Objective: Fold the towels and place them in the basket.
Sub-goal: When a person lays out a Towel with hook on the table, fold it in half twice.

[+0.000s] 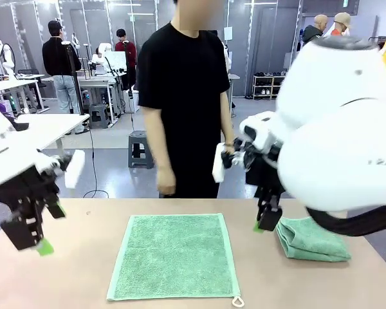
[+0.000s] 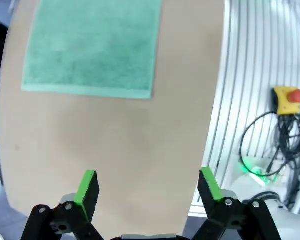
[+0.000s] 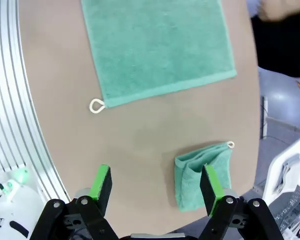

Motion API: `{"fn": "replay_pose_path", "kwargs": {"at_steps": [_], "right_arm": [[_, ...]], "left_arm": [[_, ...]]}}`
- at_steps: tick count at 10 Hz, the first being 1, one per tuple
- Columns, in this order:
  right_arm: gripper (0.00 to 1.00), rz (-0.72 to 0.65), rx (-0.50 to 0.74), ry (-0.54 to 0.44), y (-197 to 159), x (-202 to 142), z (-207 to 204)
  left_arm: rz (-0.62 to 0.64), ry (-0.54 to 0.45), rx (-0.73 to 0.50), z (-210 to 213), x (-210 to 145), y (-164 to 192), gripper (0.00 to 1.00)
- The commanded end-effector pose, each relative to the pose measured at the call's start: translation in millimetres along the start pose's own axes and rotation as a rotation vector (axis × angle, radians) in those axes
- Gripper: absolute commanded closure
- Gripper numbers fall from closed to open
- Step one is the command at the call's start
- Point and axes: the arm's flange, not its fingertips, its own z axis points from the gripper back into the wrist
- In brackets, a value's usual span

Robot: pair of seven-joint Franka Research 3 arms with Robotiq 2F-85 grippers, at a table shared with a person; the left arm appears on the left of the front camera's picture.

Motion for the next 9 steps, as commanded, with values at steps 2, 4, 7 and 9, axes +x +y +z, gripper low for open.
{"fn": "replay_pose_path", "kwargs": {"at_steps": [2, 4, 7, 9], "right_arm": [[0.11, 0.105, 0.063, 0.017, 8, 22, -36], [0.11, 0.079, 0.077, 0.062, 17, 23, -53], [0.11, 0.087, 0.086, 0.056, 18, 24, -51], [0.11, 0.066, 0.089, 0.065, 16, 22, -52]], "left_arm": [[-0.048, 0.033, 0.024, -38, 20, 1, 0.0], [-0.015, 0.026, 0.021, -50, 29, 0, 0.0], [-0.059, 0.032, -0.001, -34, 27, 0, 0.0], [-0.051, 0.031, 0.003, -39, 29, 2, 0.0]]}}
